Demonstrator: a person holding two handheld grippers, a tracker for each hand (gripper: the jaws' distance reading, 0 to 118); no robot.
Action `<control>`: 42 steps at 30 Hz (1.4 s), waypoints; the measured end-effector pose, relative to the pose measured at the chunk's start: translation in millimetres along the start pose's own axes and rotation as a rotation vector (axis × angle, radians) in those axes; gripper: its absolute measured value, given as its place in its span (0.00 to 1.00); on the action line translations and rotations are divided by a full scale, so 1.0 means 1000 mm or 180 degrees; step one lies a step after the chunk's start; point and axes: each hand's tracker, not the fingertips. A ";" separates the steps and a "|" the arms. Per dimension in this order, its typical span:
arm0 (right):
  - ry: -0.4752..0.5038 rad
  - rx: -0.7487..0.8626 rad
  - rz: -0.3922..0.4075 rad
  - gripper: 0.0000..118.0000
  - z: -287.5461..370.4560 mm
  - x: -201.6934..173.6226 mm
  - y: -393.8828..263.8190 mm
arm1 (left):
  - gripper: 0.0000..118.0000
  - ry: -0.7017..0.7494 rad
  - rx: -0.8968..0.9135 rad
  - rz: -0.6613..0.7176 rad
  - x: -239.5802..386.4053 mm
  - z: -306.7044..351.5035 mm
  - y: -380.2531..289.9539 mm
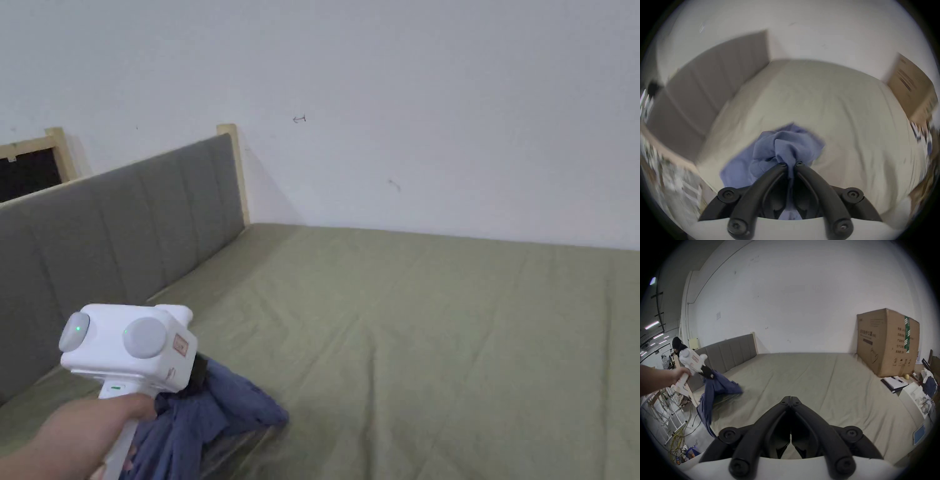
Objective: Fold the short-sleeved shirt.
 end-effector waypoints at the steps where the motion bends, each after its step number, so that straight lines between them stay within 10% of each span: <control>1: -0.0036 0.0056 0.0008 0.00 0.007 0.003 0.003 | 0.00 -0.0025 0.0177 -0.0206 0.009 0.024 0.009; 12: -0.0343 0.0392 -0.0294 0.00 0.066 0.049 0.010 | 0.00 -0.1159 0.1311 -0.0489 0.172 0.212 0.093; 23: -0.0718 0.0279 -0.0528 0.00 0.089 0.098 -0.018 | 0.02 -0.2121 -0.0016 -0.0735 0.429 0.039 0.015; 24: -0.0750 0.0243 -0.0539 0.00 0.089 0.102 -0.022 | 0.06 -0.2237 -0.0237 -0.0631 0.440 0.013 -0.001; 28: -0.0813 0.0038 -0.0596 0.00 0.081 0.113 -0.035 | 1.00 -0.2255 -0.0922 -0.0262 0.452 -0.055 -0.047; 40: -0.0624 0.0118 -0.0572 0.00 0.068 0.093 -0.025 | 0.94 -0.2177 0.0344 -0.0357 0.340 0.043 -0.026; 42: -0.0574 0.0290 -0.0487 0.00 0.072 0.087 -0.018 | 0.62 -0.2171 0.0979 -0.0245 0.302 0.079 -0.047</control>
